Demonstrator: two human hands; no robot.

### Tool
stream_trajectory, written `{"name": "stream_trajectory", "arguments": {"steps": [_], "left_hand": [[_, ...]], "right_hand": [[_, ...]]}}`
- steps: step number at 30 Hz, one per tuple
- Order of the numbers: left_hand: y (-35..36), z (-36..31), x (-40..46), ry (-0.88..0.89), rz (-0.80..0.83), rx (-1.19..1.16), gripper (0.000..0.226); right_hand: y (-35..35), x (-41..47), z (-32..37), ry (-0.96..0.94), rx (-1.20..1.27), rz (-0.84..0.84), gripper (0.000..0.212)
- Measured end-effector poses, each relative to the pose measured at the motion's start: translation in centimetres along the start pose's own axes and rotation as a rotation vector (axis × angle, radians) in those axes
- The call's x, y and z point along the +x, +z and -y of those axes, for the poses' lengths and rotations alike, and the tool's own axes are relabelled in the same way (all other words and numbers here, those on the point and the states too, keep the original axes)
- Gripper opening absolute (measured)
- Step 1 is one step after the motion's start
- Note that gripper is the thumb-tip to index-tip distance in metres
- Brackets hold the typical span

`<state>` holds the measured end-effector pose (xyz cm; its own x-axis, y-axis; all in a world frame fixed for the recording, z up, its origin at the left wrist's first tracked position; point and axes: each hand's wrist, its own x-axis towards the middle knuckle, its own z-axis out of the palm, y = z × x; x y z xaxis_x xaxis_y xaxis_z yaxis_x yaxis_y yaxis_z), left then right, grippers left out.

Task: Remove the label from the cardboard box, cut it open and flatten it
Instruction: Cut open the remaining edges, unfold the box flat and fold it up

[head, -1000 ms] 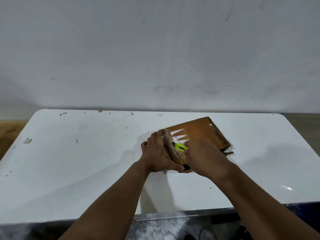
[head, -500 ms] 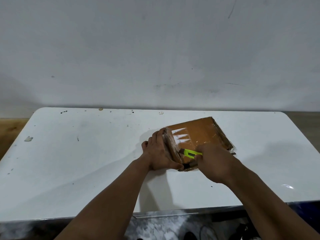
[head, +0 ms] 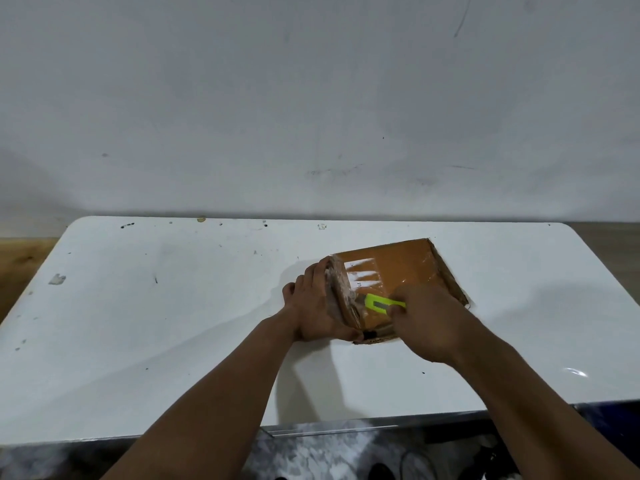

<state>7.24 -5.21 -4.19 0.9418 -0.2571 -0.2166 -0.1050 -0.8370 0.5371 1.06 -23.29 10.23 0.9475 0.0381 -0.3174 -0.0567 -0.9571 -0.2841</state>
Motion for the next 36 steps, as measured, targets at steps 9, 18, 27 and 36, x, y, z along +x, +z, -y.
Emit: {"name": "stream_trajectory", "arguments": {"steps": [9, 18, 27, 36], "left_hand": [[0.0, 0.0, 0.0, 0.001, 0.01, 0.016, 0.16], [-0.3, -0.2, -0.3, -0.01, 0.008, -0.03, 0.16], [-0.4, -0.2, -0.4, -0.014, 0.013, -0.05, 0.157], [-0.6, -0.2, -0.7, -0.017, 0.025, -0.084, 0.156]], "right_hand": [[1.5, 1.3, 1.7, -0.058, 0.046, -0.2, 0.028], [3.5, 0.8, 1.4, -0.072, 0.035, -0.148, 0.025], [2.1, 1.1, 1.5, -0.042, 0.067, -0.163, 0.026], [1.0, 0.3, 0.4, -0.022, -0.074, 0.108, 0.025]]}}
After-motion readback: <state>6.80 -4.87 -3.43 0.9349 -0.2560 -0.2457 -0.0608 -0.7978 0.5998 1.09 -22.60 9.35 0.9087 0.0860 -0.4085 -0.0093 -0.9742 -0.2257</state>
